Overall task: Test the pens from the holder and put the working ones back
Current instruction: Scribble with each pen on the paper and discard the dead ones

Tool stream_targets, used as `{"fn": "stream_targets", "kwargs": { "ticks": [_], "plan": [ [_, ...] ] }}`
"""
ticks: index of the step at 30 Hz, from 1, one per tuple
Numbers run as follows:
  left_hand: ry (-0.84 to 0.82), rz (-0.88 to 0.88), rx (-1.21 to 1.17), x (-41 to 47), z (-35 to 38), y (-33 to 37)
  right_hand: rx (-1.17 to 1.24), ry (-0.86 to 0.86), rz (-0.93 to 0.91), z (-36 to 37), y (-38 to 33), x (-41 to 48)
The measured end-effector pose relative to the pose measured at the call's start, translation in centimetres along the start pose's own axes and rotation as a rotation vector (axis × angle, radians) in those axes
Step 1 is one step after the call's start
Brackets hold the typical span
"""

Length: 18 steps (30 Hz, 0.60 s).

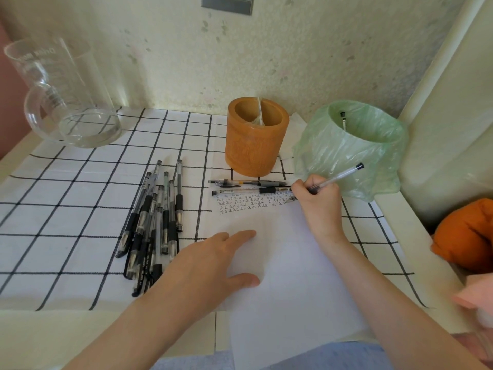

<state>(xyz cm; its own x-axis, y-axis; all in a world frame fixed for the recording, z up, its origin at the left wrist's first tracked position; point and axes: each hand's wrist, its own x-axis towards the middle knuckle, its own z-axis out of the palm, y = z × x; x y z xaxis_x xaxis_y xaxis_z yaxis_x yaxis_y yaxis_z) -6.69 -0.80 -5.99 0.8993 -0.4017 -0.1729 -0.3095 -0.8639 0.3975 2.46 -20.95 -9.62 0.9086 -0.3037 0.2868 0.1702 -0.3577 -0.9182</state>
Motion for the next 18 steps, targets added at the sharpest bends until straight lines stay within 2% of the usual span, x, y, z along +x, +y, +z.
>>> {"fn": "stream_targets", "kwargs": {
  "ticks": [18],
  "plan": [
    [0.013, 0.003, -0.016, 0.06, 0.16, -0.07, 0.006, -0.015, 0.014, -0.01, -0.53, -0.3]
  ]
}}
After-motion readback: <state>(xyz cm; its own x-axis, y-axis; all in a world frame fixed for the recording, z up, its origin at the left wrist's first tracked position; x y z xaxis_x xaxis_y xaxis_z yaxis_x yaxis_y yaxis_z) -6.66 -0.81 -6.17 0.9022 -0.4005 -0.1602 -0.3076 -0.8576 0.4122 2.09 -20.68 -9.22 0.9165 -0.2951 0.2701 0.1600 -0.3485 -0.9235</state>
